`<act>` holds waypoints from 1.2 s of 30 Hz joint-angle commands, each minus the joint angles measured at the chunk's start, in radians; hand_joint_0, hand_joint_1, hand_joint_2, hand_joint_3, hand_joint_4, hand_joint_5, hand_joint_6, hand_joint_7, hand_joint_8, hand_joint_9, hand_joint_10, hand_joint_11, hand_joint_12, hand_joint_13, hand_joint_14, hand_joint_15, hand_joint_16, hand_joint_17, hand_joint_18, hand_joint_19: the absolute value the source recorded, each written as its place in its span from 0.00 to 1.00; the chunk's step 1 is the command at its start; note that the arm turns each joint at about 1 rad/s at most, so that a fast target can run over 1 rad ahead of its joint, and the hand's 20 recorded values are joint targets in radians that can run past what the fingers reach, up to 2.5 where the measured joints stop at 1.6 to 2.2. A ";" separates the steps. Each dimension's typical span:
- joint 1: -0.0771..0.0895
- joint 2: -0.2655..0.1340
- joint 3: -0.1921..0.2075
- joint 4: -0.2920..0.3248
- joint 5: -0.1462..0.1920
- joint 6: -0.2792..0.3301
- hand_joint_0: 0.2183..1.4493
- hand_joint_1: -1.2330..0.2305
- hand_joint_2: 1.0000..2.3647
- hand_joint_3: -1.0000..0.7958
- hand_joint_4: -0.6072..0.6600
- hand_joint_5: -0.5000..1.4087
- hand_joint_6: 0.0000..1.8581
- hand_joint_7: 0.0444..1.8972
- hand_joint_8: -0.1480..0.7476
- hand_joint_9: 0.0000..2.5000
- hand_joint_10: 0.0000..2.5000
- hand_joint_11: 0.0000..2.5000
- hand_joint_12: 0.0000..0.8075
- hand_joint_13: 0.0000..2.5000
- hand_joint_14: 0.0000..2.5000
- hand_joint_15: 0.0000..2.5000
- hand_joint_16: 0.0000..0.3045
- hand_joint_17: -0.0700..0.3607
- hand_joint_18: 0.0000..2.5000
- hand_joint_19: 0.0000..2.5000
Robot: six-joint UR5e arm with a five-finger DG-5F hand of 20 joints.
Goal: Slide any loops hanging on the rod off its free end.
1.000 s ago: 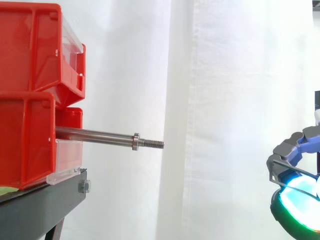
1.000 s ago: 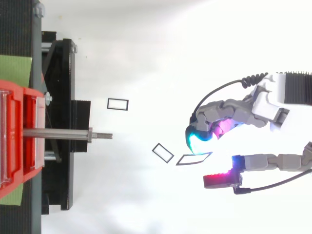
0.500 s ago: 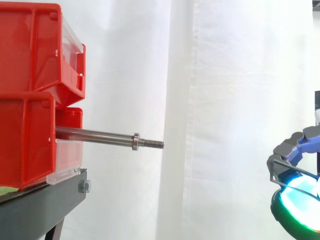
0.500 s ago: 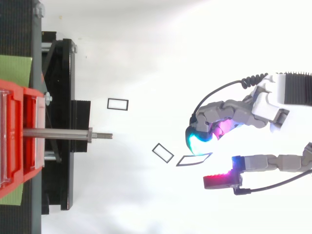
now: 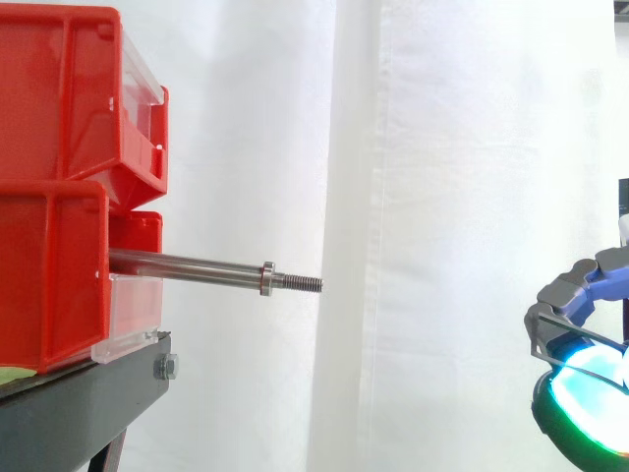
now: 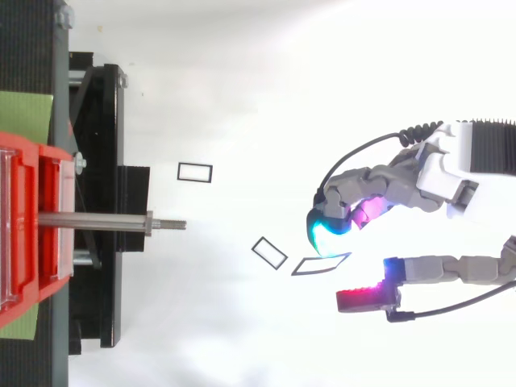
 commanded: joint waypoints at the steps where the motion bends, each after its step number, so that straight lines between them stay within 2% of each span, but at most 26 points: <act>1: 0.000 0.000 0.000 0.000 0.000 0.001 0.26 0.39 0.12 0.47 0.33 0.23 0.40 0.65 0.51 0.37 0.00 0.08 0.52 0.16 0.00 0.00 0.22 0.52 0.20 0.08; 5: 0.000 0.000 0.000 0.000 0.000 0.001 0.27 0.39 0.09 0.47 0.33 0.23 0.40 0.63 0.48 0.32 0.00 0.04 0.51 0.12 0.00 0.00 0.24 0.55 0.17 0.02; 10: 0.002 -0.001 0.000 0.000 0.000 0.001 0.30 0.36 0.00 0.47 0.32 0.23 0.40 0.62 0.47 0.27 0.00 0.00 0.50 0.12 0.00 0.00 0.25 0.55 0.21 0.00; 18: 0.002 0.000 0.000 0.000 0.000 0.001 0.31 0.36 0.00 0.45 0.32 0.22 0.41 0.61 0.46 0.20 0.00 0.00 0.50 0.13 0.00 0.00 0.22 0.51 0.23 0.00; 20: 0.000 0.000 0.000 0.000 0.000 -0.001 0.31 0.36 0.00 0.46 0.32 0.22 0.40 0.62 0.46 0.20 0.00 0.00 0.51 0.12 0.00 0.00 0.23 0.53 0.21 0.00; 21: 0.002 0.000 0.000 0.000 0.000 0.001 0.30 0.36 0.00 0.46 0.32 0.22 0.40 0.63 0.46 0.20 0.00 0.00 0.49 0.10 0.00 0.00 0.23 0.52 0.14 0.00; 22: 0.002 0.000 0.000 0.000 0.000 0.001 0.30 0.36 0.00 0.47 0.32 0.22 0.40 0.63 0.47 0.20 0.00 0.00 0.48 0.08 0.00 0.00 0.19 0.46 0.11 0.00; 23: 0.002 0.000 0.000 0.000 0.000 0.001 0.30 0.36 0.00 0.47 0.32 0.22 0.40 0.62 0.47 0.20 0.00 0.00 0.45 0.07 0.00 0.00 0.18 0.45 0.11 0.00; 25: 0.002 0.000 0.000 0.000 0.000 0.001 0.30 0.36 0.00 0.48 0.33 0.23 0.40 0.63 0.47 0.20 0.00 0.00 0.34 0.02 0.00 0.00 0.12 0.36 0.08 0.00; 26: 0.002 0.000 0.000 0.000 0.000 0.001 0.30 0.36 0.00 0.48 0.33 0.23 0.40 0.63 0.47 0.20 0.00 0.00 0.34 0.02 0.00 0.00 0.12 0.36 0.08 0.00; 27: 0.002 0.000 0.000 0.000 0.000 0.001 0.29 0.38 0.03 0.47 0.33 0.22 0.41 0.59 0.46 0.19 0.00 0.00 0.42 0.00 0.00 0.00 0.18 0.45 0.00 0.00; 28: 0.002 0.000 0.000 0.000 0.000 0.001 0.27 0.39 0.07 0.47 0.33 0.22 0.42 0.59 0.47 0.19 0.00 0.00 0.44 0.00 0.00 0.00 0.18 0.46 0.00 0.00; 29: 0.002 -0.001 0.000 0.000 0.000 0.001 0.27 0.39 0.07 0.47 0.33 0.22 0.42 0.59 0.47 0.19 0.00 0.00 0.44 0.00 0.00 0.00 0.19 0.46 0.00 0.00; 30: 0.002 0.000 0.001 0.000 0.000 -0.001 0.28 0.38 0.04 0.48 0.33 0.23 0.41 0.62 0.48 0.20 0.00 0.00 0.50 0.05 0.00 0.00 0.22 0.51 0.05 0.00; 31: 0.002 0.000 0.000 0.000 0.000 0.001 0.29 0.36 0.02 0.49 0.33 0.23 0.40 0.63 0.50 0.21 0.00 0.00 0.49 0.09 0.00 0.00 0.20 0.49 0.14 0.00; 33: 0.002 0.000 0.000 0.000 0.000 0.001 0.29 0.36 0.02 0.49 0.34 0.23 0.40 0.64 0.51 0.21 0.00 0.00 0.50 0.14 0.00 0.00 0.22 0.51 0.24 0.00; 36: 0.002 0.000 0.000 0.000 0.000 -0.001 0.29 0.36 0.03 0.49 0.33 0.23 0.40 0.65 0.53 0.16 0.00 0.00 0.53 0.18 0.00 0.00 0.24 0.54 0.32 0.00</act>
